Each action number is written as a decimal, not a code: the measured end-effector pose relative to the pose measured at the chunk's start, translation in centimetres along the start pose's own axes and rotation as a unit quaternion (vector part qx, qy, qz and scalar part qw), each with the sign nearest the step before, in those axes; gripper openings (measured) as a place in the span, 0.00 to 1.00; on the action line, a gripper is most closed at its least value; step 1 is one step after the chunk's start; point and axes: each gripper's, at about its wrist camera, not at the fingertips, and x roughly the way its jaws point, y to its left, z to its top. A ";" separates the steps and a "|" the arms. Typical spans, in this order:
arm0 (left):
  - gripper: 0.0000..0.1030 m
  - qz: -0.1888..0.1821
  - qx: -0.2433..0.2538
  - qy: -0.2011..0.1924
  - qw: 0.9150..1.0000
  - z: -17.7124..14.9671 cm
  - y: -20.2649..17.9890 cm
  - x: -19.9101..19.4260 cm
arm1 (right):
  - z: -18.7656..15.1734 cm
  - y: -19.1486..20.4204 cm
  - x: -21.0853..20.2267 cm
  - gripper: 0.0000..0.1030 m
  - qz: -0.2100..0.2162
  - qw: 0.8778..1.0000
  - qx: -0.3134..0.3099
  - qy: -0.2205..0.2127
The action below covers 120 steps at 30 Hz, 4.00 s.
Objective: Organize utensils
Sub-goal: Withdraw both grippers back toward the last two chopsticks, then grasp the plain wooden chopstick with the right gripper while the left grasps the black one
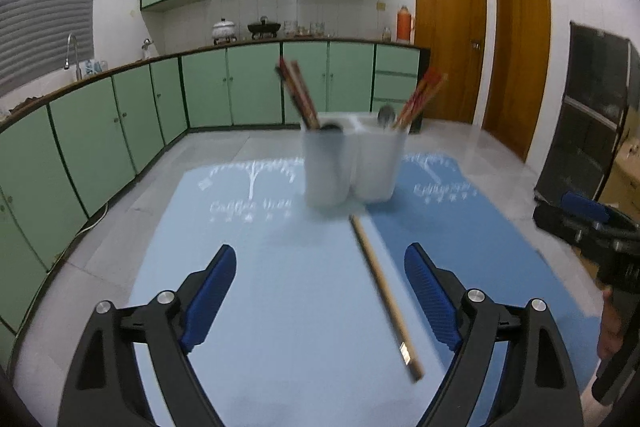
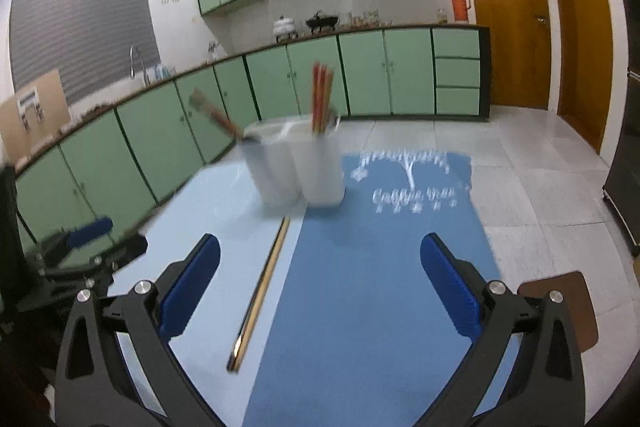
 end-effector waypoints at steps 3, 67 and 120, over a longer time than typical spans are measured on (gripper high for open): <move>0.82 0.009 -0.007 0.019 1.000 -1.6 0.8 0.2 | -2.8 1.3 1.2 0.94 0.003 0.999 -0.007 0.032; 0.82 0.013 -0.047 0.056 0.997 -5.2 4.0 -0.1 | -9.0 7.1 6.8 0.64 -0.038 0.987 -0.073 0.138; 0.07 0.013 0.017 0.110 0.994 -9.2 -7.7 4.7 | -8.4 -1.5 1.8 0.04 -0.005 0.996 0.034 0.088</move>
